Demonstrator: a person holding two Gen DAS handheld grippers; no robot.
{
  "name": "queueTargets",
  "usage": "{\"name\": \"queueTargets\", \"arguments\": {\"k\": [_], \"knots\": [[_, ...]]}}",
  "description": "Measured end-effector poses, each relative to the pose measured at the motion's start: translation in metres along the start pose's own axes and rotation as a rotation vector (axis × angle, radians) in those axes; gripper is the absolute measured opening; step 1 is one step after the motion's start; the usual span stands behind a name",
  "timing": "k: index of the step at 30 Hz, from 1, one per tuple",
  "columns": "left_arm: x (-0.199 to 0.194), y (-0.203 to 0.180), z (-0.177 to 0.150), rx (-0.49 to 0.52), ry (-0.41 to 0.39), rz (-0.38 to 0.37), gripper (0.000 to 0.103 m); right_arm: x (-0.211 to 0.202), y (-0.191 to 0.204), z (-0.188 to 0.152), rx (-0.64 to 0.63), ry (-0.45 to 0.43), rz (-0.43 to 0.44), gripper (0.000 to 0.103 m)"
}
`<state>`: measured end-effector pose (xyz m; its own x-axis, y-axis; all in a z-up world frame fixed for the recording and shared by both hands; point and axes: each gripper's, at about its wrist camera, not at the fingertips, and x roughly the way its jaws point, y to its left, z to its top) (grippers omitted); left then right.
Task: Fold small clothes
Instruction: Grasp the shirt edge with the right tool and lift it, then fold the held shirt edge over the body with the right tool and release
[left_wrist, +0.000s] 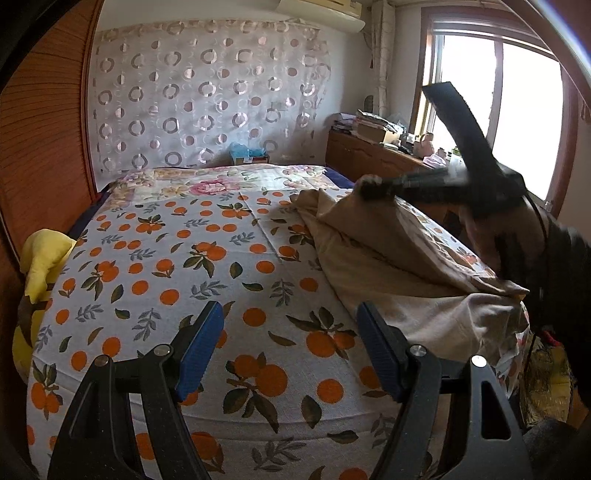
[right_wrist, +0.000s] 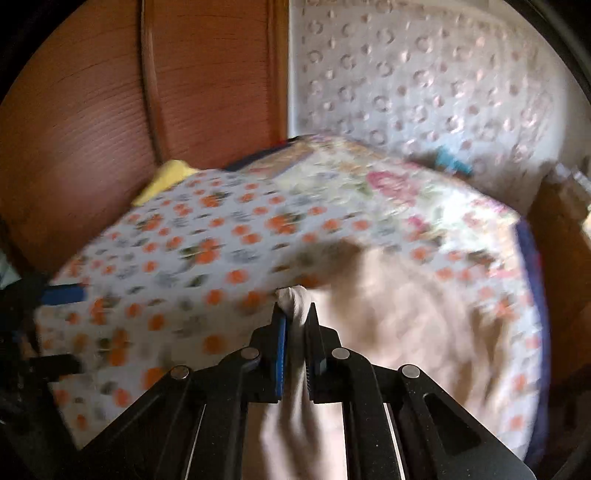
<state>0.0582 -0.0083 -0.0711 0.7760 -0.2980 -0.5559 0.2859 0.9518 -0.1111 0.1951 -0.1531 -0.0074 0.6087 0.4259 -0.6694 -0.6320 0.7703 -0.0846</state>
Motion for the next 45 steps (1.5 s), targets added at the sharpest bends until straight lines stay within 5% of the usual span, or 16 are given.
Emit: {"name": "queueTargets", "arguments": {"k": [9,16,35,45], "knots": [[0.003,-0.006,-0.003,0.005,0.010,-0.011,0.075,0.017,-0.103,0.011,0.064,0.039,-0.293,0.008],[0.010,-0.009,-0.001,0.016,0.022,-0.027,0.075,0.054,-0.138,-0.008,0.169,0.105,-0.366,0.008],[0.130,-0.043,0.103,0.168,0.109,-0.061,0.075,0.049,-0.164,-0.035,0.171,0.084,-0.262,0.008],[0.211,-0.049,0.132,0.142,0.216,-0.100,0.050,0.054,-0.173,-0.045,0.145,0.094,-0.218,0.008]]}}
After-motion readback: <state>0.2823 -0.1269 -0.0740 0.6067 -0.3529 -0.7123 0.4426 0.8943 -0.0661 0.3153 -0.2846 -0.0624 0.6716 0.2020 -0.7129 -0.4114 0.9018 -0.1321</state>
